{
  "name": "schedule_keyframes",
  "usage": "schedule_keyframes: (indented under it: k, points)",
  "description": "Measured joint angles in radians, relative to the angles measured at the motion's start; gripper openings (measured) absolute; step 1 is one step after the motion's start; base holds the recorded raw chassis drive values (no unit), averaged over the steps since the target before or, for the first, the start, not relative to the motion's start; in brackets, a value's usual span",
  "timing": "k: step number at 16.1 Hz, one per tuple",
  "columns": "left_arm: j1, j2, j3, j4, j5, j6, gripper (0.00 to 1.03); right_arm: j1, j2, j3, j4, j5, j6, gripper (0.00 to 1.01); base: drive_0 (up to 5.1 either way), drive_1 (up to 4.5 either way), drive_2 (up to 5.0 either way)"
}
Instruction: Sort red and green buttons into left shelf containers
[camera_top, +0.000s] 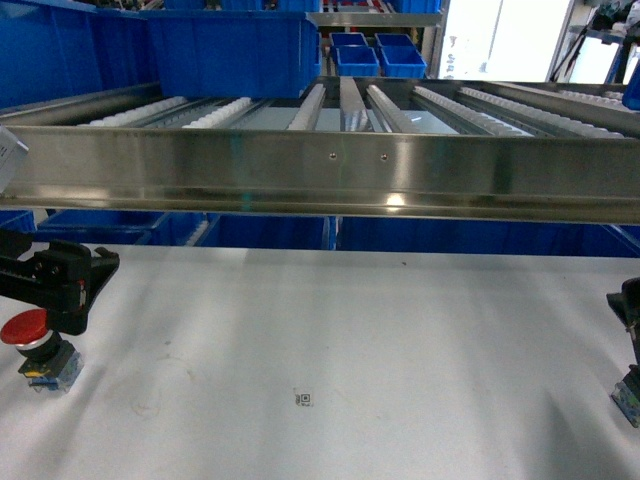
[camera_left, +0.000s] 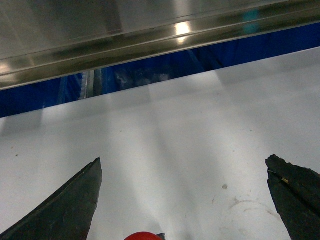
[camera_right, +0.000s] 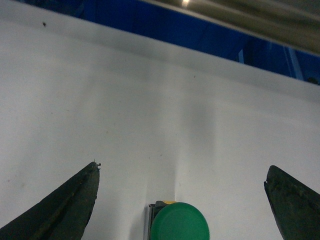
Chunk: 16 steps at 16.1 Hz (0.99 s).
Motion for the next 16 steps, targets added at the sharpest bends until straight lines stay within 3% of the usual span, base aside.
schedule_keyframes:
  k: [4, 16]
  points:
    - [-0.014, 0.000, 0.000, -0.006, 0.005, -0.007, 0.98, -0.017, 0.177, 0.066, -0.005, 0.013, -0.026, 0.98, 0.0, 0.00, 0.0]
    - [-0.016, 0.015, 0.000, -0.002, -0.004, -0.027, 0.98, -0.063, 0.338, 0.138, -0.060, 0.009, -0.008, 0.98, 0.0, 0.00, 0.0]
